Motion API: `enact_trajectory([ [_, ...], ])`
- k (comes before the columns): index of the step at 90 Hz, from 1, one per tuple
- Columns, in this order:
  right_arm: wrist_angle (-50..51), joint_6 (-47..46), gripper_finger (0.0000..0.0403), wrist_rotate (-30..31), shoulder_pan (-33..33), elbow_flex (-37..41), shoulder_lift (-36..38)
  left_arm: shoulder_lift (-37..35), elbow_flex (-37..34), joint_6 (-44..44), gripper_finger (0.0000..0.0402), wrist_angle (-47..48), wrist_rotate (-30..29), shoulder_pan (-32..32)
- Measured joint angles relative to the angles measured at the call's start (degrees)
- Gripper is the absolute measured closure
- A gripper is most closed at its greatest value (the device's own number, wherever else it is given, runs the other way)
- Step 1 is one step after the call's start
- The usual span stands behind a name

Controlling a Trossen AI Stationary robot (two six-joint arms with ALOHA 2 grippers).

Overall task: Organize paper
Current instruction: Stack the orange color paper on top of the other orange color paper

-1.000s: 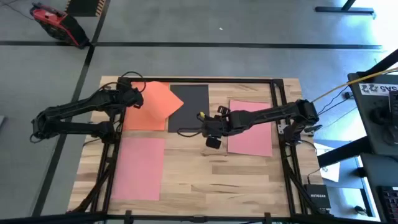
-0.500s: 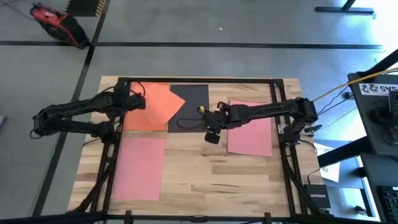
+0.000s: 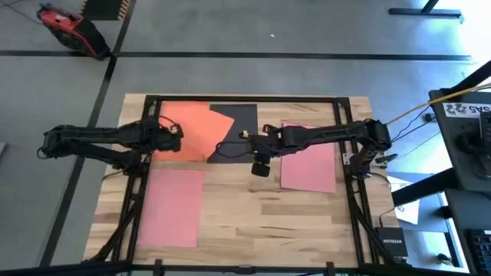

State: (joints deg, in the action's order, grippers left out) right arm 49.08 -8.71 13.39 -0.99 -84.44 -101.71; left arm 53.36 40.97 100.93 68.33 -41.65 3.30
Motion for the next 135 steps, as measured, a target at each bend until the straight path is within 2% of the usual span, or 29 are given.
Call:
enact_trajectory([
  [16, -0.3, 0.7, 0.0292, -1.6, 0.0, 0.1, 0.0, 0.8, -2.9, 6.9, 0.0402, 0.3, 1.7, -6.0],
  [37, -1.9, 0.8, 0.0292, -3.6, 0.0, 2.5, 0.0, 4.4, -1.1, 8.6, 0.0402, 2.4, 2.5, -7.1],
  [63, -4.6, 0.2, 0.0292, -4.1, 0.0, 4.7, -0.1, 5.2, 8.4, 11.9, 0.0402, 21.9, 2.1, -8.1],
  [97, -6.4, 0.2, 0.0292, -5.4, 0.0, 5.0, -0.1, 4.6, 9.0, 15.9, 0.0402, 21.6, 1.4, -12.1],
  [116, -8.4, 1.7, 0.0292, -5.5, 0.0, 5.0, -0.1, 4.7, 9.0, 10.3, 0.0402, 20.7, 3.0, -12.8],
  [135, -8.7, 1.9, 0.0292, -5.5, 0.0, 5.0, -0.1, 4.7, 9.0, -0.3, 0.0394, 20.2, 9.3, -12.3],
])
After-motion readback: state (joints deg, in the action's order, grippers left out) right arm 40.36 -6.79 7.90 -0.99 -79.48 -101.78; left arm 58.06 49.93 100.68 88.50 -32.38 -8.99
